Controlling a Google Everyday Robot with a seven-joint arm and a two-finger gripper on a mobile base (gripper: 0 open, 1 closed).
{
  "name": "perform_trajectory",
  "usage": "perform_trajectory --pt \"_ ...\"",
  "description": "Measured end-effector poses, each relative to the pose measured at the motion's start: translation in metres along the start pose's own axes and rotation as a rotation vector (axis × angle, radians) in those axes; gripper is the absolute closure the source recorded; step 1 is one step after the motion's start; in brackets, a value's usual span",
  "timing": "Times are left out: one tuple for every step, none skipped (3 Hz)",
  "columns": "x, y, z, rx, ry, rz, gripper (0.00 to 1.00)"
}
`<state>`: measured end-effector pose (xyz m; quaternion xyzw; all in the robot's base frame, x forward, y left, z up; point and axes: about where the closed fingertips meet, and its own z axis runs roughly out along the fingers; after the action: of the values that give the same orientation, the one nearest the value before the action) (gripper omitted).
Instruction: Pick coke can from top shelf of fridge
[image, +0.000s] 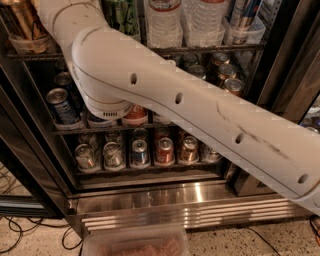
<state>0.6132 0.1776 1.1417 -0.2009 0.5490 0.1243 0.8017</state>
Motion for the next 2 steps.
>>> perform_trajectory --pt "-0.020 -0.005 -0.003 -0.014 -0.013 0.024 1.00" --pt "-0.050 -0.011 -0.021 -0.060 -0.018 0.075 1.00"
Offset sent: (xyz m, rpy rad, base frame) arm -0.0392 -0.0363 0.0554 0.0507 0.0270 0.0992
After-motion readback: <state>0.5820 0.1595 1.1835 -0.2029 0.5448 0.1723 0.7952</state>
